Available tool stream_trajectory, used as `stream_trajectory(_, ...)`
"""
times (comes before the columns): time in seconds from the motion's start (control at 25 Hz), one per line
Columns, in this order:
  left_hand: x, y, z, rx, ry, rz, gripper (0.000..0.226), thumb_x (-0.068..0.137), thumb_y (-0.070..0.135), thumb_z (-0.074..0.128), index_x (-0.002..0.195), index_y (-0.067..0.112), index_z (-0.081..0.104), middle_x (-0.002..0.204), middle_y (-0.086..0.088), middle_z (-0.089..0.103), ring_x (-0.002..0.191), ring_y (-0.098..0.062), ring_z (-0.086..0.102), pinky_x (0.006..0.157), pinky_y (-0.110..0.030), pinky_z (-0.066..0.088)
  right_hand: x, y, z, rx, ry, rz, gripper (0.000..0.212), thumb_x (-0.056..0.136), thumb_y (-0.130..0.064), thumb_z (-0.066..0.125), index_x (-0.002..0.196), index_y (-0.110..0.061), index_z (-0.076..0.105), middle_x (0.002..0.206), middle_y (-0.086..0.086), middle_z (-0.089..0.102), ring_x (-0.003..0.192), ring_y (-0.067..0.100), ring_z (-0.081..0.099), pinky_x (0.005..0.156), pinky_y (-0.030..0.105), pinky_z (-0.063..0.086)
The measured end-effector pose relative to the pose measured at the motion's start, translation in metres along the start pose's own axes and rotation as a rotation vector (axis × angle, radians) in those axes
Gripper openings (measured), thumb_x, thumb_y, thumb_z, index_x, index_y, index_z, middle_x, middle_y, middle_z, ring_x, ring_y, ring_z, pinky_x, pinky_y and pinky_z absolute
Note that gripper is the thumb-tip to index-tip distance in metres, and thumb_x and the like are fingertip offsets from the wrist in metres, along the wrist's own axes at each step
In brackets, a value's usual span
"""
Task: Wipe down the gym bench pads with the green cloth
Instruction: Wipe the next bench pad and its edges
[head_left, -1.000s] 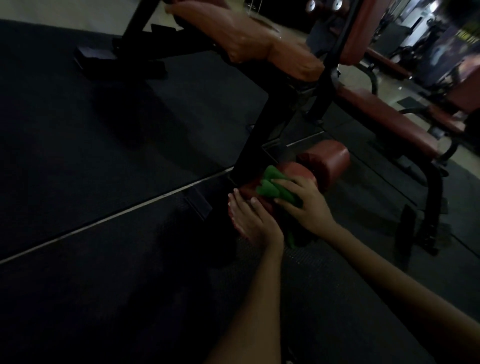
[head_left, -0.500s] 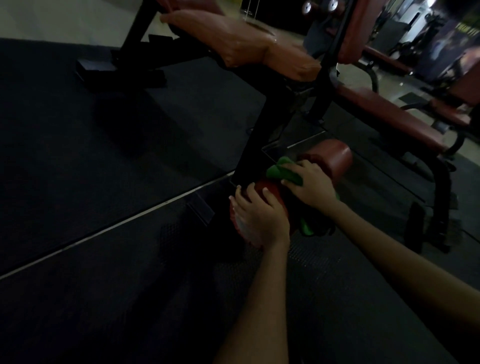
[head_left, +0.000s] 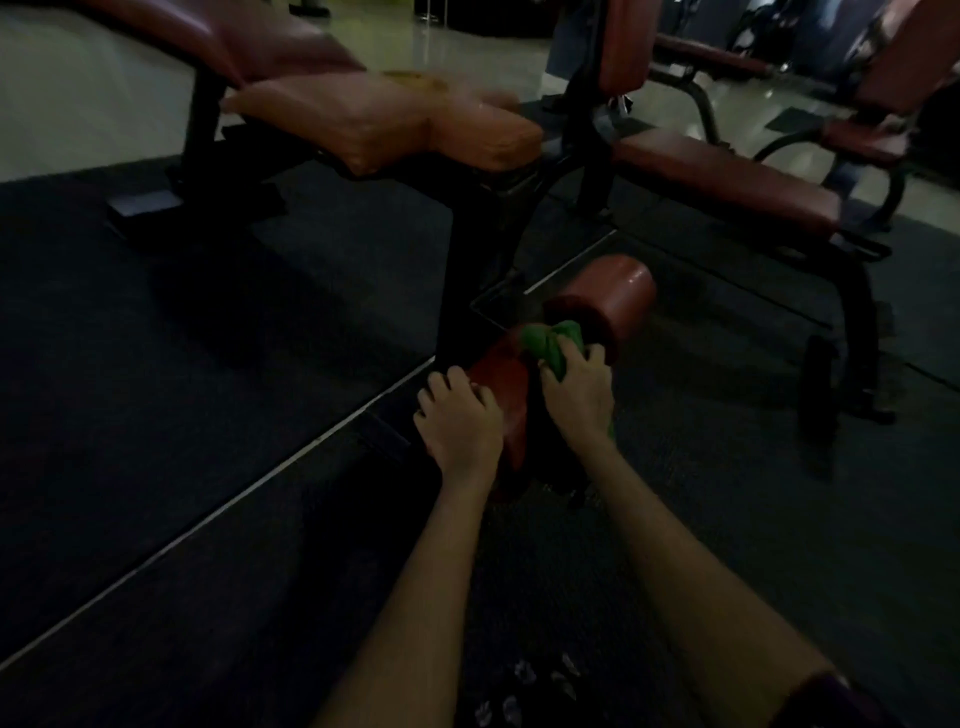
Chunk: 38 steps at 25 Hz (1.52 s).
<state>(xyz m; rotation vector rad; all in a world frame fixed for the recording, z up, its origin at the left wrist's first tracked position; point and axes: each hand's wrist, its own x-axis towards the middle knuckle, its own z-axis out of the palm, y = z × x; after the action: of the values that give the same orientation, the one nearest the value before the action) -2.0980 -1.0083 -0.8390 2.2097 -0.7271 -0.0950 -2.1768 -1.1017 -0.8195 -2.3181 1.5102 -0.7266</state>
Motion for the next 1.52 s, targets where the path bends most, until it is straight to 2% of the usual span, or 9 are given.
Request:
stream_trajectory(0.12, 0.001, 0.004, -0.015, 0.184, -0.17, 0.065, 0.037, 0.1, 0.03, 0.034, 0.131, 0.012, 0.044, 0.132, -0.016, 0.041, 0.121, -0.033, 0.039, 0.091, -0.046, 0.038, -0.014, 0.009, 0.0, 0.042, -0.035, -0.011, 0.044, 0.093, -0.024, 0.053, 0.136, -0.02, 0.045, 0.128, 0.018, 0.038, 0.11, 0.037, 0.045, 0.085, 0.038, 0.041)
stream_trajectory(0.32, 0.026, 0.018, -0.031, 0.404, -0.416, 0.13, 0.039, 0.101, 0.029, 0.033, 0.136, 0.013, 0.034, 0.144, -0.017, 0.029, 0.124, -0.037, 0.039, 0.1, -0.047, 0.033, -0.009, 0.001, -0.005, 0.013, -0.129, 0.07, 0.05, 0.094, -0.028, 0.05, 0.142, -0.027, 0.036, 0.134, 0.018, 0.031, 0.114, 0.039, 0.043, 0.089, 0.044, 0.043)
stream_trajectory(0.56, 0.057, 0.064, -0.002, 0.225, -0.466, 0.353, 0.042, 0.093, 0.031, 0.049, 0.125, 0.005, 0.042, 0.145, -0.015, 0.028, 0.127, -0.036, 0.037, 0.108, -0.046, 0.024, 0.044, 0.019, -0.02, 0.215, -0.243, 0.204, 0.044, 0.093, -0.027, 0.049, 0.136, -0.028, 0.043, 0.129, 0.017, 0.043, 0.107, 0.037, 0.052, 0.088, 0.042, 0.046)
stream_trajectory(0.72, 0.094, 0.1, 0.041, 0.203, -0.549, 0.444, 0.048, 0.095, 0.028, 0.047, 0.135, 0.004, 0.038, 0.155, -0.017, 0.013, 0.142, -0.031, 0.015, 0.116, -0.039, 0.006, 0.119, 0.052, -0.045, 0.302, -0.053, 0.301, 0.04, 0.09, -0.026, 0.056, 0.13, -0.02, 0.051, 0.127, 0.016, 0.053, 0.115, 0.034, 0.052, 0.093, 0.038, 0.044)
stream_trajectory(0.92, 0.138, 0.124, 0.105, 0.102, -0.592, 0.352, 0.067, 0.097, 0.03, 0.045, 0.149, 0.005, 0.011, 0.157, -0.014, 0.008, 0.145, -0.028, 0.009, 0.117, -0.036, 0.003, 0.201, 0.065, -0.035, -0.05, -0.135, 0.161, 0.047, 0.092, -0.029, 0.052, 0.138, -0.022, 0.041, 0.14, 0.018, 0.035, 0.121, 0.041, 0.041, 0.096, 0.044, 0.039)
stream_trajectory(1.04, 0.14, 0.118, 0.123, 0.224, -0.621, 0.352, 0.077, 0.093, 0.034, 0.049, 0.149, 0.004, 0.006, 0.156, -0.015, 0.014, 0.144, -0.027, 0.013, 0.117, -0.042, 0.002, 0.193, 0.068, -0.009, -0.24, -0.164, -0.09, 0.042, 0.092, -0.028, 0.05, 0.133, -0.024, 0.045, 0.138, 0.012, 0.035, 0.116, 0.036, 0.041, 0.084, 0.044, 0.046)
stream_trajectory(1.12, 0.14, 0.117, 0.125, 0.227, -0.609, 0.348, 0.077, 0.092, 0.039, 0.05, 0.149, 0.005, 0.013, 0.156, -0.013, 0.017, 0.143, -0.026, 0.017, 0.117, -0.042, 0.005, 0.196, 0.081, -0.007, -0.256, -0.187, -0.162, 0.044, 0.092, -0.026, 0.05, 0.135, -0.027, 0.044, 0.137, 0.011, 0.035, 0.114, 0.035, 0.041, 0.082, 0.043, 0.047)
stream_trajectory(1.32, 0.137, 0.123, 0.125, 0.273, -0.612, 0.31, 0.089, 0.088, 0.053, 0.052, 0.15, 0.008, 0.006, 0.158, -0.009, 0.01, 0.143, -0.023, 0.016, 0.118, -0.041, 0.006, 0.264, 0.108, -0.023, -0.177, -0.208, 0.099, 0.042, 0.093, -0.029, 0.049, 0.135, -0.024, 0.045, 0.137, 0.016, 0.033, 0.119, 0.039, 0.039, 0.09, 0.046, 0.041)
stream_trajectory(1.52, 0.139, 0.129, 0.124, 0.307, -0.637, 0.269, 0.091, 0.085, 0.049, 0.057, 0.15, 0.011, 0.007, 0.158, -0.007, 0.011, 0.143, -0.022, 0.018, 0.117, -0.042, 0.008, 0.205, 0.088, -0.025, -0.16, -0.304, -0.193, 0.045, 0.09, -0.026, 0.054, 0.134, -0.026, 0.047, 0.125, 0.016, 0.041, 0.109, 0.033, 0.042, 0.069, 0.033, 0.039)
